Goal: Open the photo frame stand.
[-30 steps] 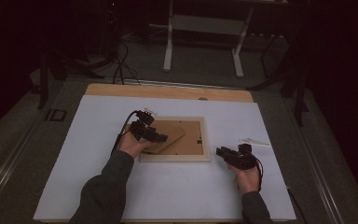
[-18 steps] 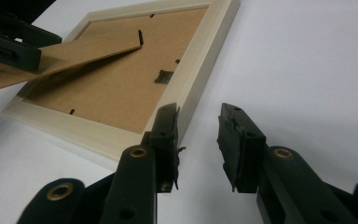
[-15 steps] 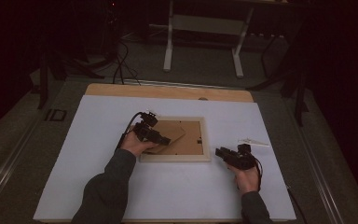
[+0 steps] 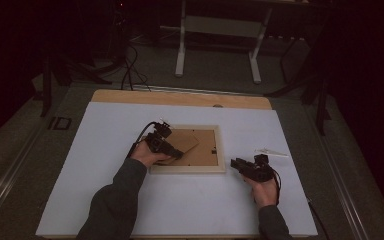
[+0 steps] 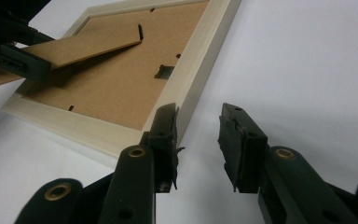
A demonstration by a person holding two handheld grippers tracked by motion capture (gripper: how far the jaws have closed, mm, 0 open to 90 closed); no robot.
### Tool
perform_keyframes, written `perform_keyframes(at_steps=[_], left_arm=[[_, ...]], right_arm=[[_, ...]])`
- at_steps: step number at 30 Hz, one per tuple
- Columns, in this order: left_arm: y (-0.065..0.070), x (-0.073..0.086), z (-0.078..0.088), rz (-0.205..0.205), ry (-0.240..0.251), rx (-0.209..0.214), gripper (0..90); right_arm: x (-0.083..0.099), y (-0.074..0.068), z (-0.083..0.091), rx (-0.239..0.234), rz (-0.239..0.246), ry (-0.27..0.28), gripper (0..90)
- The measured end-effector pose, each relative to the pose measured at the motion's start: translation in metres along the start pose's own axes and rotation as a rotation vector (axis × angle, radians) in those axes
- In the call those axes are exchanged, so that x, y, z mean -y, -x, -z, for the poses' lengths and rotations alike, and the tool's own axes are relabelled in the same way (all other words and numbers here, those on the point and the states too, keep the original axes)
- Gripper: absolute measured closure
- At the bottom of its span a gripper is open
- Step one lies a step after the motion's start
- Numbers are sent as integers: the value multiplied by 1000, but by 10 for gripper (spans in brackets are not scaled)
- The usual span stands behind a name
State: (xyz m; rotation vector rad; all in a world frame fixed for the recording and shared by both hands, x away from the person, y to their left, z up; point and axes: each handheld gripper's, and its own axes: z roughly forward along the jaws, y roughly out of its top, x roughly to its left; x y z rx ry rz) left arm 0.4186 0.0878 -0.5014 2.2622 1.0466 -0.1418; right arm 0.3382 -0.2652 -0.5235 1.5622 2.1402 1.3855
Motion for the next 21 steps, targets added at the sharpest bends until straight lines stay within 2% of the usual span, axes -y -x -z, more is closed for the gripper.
perform_keyframes(at_steps=[3, 8, 14, 17, 21], left_arm=[[0, 0, -2, 7, -5, 4, 369], [0, 0, -2, -8, -8, -2, 389], [5, 0, -2, -38, -14, -41, 394], [7, 0, -3, -53, -14, -60, 394], [11, 1, -3, -85, -11, -97, 394]], right_arm=[[0, 0, -1, 0, 1, -3, 662], [1, 0, -1, -2, 0, -5, 662], [1, 0, -2, -4, -3, -6, 659], [0, -1, -2, -20, -9, -1, 657], [-2, -5, -3, -18, 4, -1, 656]])
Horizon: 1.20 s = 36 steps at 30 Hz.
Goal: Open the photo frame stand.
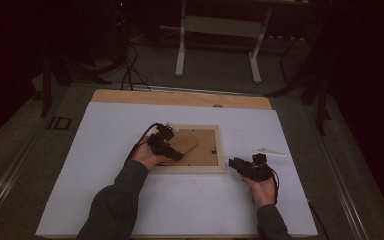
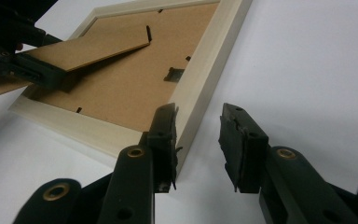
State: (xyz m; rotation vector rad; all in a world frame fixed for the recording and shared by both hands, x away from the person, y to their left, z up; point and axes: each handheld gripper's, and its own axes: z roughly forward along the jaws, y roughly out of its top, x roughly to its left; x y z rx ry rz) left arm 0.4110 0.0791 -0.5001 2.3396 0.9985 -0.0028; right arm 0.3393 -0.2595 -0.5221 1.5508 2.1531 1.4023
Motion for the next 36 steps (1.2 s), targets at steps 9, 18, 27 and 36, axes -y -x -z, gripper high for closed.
perform_keyframes(at_steps=[9, 18, 27, 36], left_arm=[[9, 2, 2, -31, 32, -56, 391], [19, 5, 5, -88, 63, -119, 389], [32, 8, 11, -136, 98, -180, 389], [40, 12, 13, -163, 132, -220, 389]], right_arm=[[-6, -8, 7, -27, 3, 23, 656], [-17, -15, 7, -23, 46, 17, 655], [-36, -19, 7, 11, 100, -12, 651], [-59, -19, -5, 46, 153, -72, 653]])
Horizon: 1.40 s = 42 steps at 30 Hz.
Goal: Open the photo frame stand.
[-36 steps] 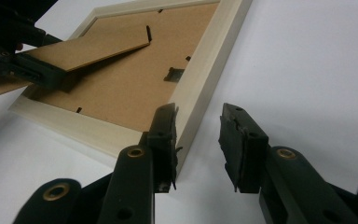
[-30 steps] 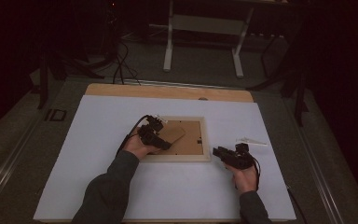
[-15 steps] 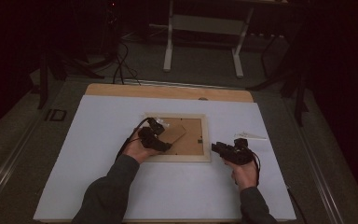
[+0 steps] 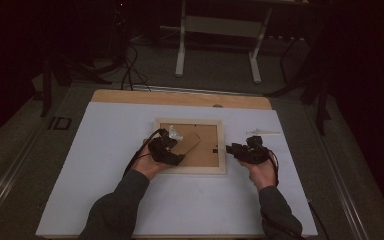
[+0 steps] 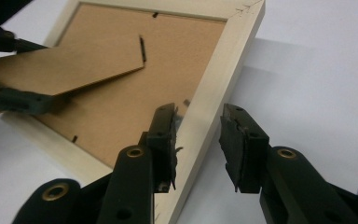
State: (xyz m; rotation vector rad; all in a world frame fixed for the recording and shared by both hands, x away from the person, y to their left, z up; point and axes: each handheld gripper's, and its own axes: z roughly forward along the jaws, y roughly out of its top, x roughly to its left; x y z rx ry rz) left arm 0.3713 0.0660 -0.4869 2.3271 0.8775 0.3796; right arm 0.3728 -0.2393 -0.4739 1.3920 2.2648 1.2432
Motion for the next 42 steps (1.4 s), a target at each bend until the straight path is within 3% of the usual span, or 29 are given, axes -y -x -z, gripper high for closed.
perform_keyframes(at_steps=[13, 24, 37, 42], left_arm=[[12, 3, 9, -58, 51, -62, 389], [22, 6, 15, -103, 93, -104, 388], [33, 12, 21, -163, 146, -152, 388], [34, 12, 22, -158, 151, -150, 388]], right_arm=[[-24, 1, -16, 50, 41, -83, 649], [-41, 5, -24, 63, 22, -120, 594], [-54, 10, -32, -13, 43, -170, 537], [-55, 14, -31, -39, 34, -174, 551]])
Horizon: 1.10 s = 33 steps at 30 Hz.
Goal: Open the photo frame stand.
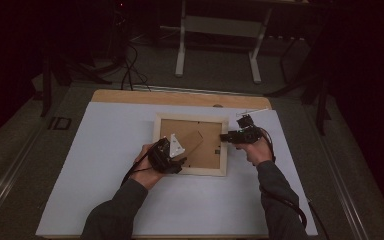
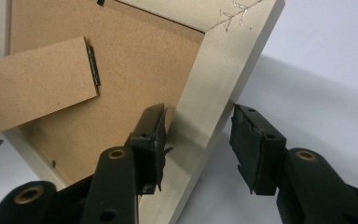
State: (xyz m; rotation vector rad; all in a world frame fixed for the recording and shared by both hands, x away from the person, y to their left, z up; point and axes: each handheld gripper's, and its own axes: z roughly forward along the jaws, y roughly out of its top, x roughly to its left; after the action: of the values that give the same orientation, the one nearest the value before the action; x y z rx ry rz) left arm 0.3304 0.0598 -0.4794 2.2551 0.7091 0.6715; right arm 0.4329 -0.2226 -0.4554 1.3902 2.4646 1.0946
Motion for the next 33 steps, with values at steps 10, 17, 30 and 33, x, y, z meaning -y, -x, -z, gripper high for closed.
perform_keyframes(at_steps=[10, 17, 30, 33], left_arm=[[5, 0, 6, -41, 39, -19, 387], [4, 3, 4, -34, 35, -12, 386], [-14, 4, 5, 109, 46, 145, 381], [-20, 4, 5, 168, 56, 193, 380]], right_arm=[[-5, 6, -3, -75, -9, -38, 537], [-3, 9, -1, -96, -28, -33, 567], [3, 8, 1, -91, -43, 8, 574], [3, 8, 1, -89, -43, 5, 573]])
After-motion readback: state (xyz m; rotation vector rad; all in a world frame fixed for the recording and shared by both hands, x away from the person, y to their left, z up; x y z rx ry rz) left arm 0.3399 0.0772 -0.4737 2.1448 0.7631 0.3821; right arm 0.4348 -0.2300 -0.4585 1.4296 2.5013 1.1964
